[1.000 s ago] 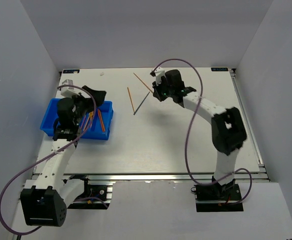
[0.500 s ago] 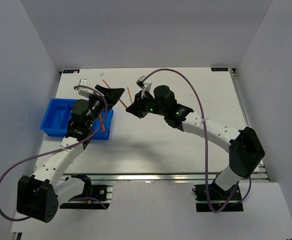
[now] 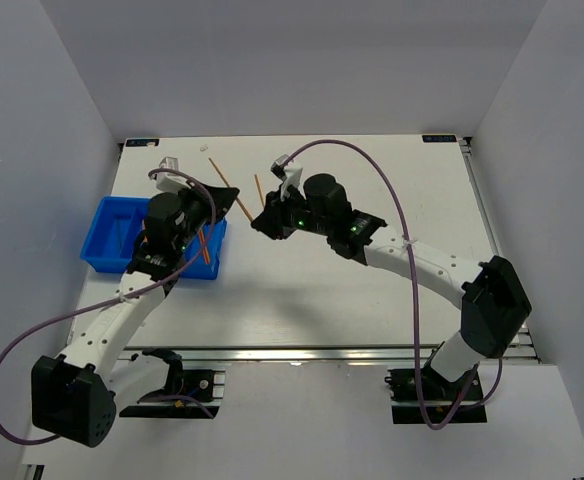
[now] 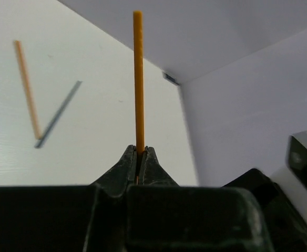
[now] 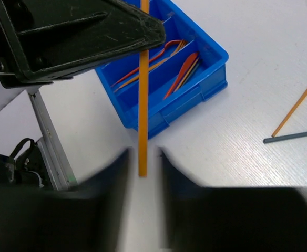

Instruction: Sort the eating utensils into containers

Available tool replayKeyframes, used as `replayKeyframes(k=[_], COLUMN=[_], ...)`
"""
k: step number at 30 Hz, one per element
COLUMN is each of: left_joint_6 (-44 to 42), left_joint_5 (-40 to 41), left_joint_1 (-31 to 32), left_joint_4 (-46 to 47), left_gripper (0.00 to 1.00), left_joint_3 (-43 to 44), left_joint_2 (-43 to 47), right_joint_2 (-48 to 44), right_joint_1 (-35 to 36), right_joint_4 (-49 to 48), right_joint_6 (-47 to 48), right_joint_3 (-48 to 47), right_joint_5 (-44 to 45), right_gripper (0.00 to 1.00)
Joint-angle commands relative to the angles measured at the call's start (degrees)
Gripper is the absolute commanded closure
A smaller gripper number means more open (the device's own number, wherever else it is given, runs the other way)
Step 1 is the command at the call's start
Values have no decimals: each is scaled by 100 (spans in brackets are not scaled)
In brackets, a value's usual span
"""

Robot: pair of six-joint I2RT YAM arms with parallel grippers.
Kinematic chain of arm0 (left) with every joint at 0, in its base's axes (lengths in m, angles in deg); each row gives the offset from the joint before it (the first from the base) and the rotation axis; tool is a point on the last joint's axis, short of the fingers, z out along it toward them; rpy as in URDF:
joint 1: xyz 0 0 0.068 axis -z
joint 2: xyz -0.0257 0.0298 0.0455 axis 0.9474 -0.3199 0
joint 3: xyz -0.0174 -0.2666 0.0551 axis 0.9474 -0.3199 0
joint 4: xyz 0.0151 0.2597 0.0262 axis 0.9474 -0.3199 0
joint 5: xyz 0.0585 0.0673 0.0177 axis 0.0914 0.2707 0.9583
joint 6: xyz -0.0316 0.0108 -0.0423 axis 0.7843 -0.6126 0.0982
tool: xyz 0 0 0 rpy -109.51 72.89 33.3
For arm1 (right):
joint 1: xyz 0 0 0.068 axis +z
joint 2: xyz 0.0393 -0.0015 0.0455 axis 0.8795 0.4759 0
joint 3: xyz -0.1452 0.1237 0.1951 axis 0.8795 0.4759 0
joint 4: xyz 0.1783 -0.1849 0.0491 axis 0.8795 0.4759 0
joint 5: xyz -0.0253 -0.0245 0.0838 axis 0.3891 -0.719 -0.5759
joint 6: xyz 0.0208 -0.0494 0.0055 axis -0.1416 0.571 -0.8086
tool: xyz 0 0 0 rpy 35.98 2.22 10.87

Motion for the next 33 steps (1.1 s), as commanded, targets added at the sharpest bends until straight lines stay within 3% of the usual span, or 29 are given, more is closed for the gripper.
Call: replayKeyframes(k=[1, 2, 3, 4, 6, 7, 9, 12, 18, 20, 24, 28, 33], left_joint_6=[-1312, -1666, -2061, -2778, -3407, -3810, -4234, -4999, -6309, -6442, -6653, -6355, -6381], left_joint_5=[965, 1326, 1712, 2543, 3251, 3846, 4254, 4695, 5591, 5951, 6655, 6612, 6682], left_joint_1=[-27, -79, -289, -439, -1069, -1317, -2035, -2460, -2532, -2532, -2567, -2611, -2611], left_joint_4=[-1676, -2055, -2842, -3189, -3761, -3877, -3896, -3370, -1938, -1752, -367, -555, -222], left_gripper=[100, 100, 100, 100, 100, 100, 100, 100, 100, 100, 100, 100, 100], left_joint_3=[705, 1221, 1513, 2038, 2411, 2534, 2737, 2755, 2711, 2746, 2264, 2508, 2140], left_joint_2=[-76, -164, -304, -653, -1050, -1252, -1798, -2291, -3212, -3459, -3864, -4417, -4375], right_joint_2=[-314, -394, -473, -648, -851, -1069, -1281, -1677, -2082, -2231, -2582, -2741, -2750], right_joint_1=[-101, -172, -364, -470, -768, -840, -1006, -1139, -1218, -1218, -1218, -1209, -1209], right_joint_4=[-29, 41, 128, 260, 279, 270, 278, 305, 446, 428, 437, 577, 543], right_joint_6=[50, 24, -116, -178, -275, -293, -293, -197, -179, -231, -275, -205, -196], right_joint_3=[-52, 37, 116, 335, 634, 801, 1249, 1751, 2339, 2472, 2666, 2578, 2411], right_joint_5=[399, 565, 680, 724, 602, 541, 505, 461, 198, 136, 13, 65, 57], right_gripper=[27, 11, 11, 11, 11, 11, 11, 11, 11, 11, 11, 11, 11])
